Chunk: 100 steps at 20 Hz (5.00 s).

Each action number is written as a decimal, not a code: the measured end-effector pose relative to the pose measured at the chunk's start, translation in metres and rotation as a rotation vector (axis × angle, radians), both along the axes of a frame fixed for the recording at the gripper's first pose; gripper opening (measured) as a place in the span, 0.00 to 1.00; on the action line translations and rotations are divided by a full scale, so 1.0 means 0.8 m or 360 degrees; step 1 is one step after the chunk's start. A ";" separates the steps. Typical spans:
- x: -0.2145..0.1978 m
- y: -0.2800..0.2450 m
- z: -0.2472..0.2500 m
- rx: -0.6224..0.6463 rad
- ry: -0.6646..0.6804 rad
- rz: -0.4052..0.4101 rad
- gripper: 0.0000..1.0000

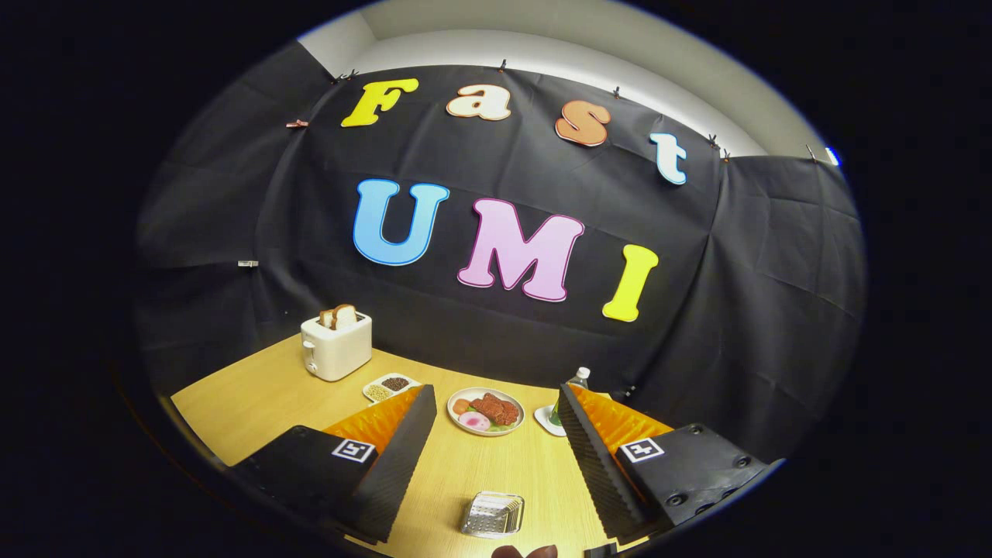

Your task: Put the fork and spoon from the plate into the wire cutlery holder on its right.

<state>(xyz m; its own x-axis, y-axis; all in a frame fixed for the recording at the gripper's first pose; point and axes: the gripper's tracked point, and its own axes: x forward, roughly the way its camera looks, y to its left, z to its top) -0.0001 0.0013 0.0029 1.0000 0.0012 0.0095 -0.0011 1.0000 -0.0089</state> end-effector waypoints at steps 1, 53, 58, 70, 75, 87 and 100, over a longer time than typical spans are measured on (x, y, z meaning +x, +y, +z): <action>-0.001 0.001 -0.001 -0.0001 0.0001 0.0001 0.98; 0.011 0.239 -0.319 0.0269 0.1526 0.0551 0.10; 0.003 0.100 -0.267 0.0141 0.1621 0.0549 0.10; -0.051 -0.055 -0.330 -0.0462 0.2533 0.0627 0.10; -0.049 -0.055 -0.343 -0.0604 0.2790 0.0640 0.10; -0.013 -0.040 -0.343 -0.0453 0.2543 0.0559 0.70; 0.011 0.168 -0.234 0.0329 0.1495 0.0571 0.82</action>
<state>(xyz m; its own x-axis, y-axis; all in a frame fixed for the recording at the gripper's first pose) 0.0087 0.1354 -0.1841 0.5447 0.3886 -0.7432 -0.2179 0.9213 0.3220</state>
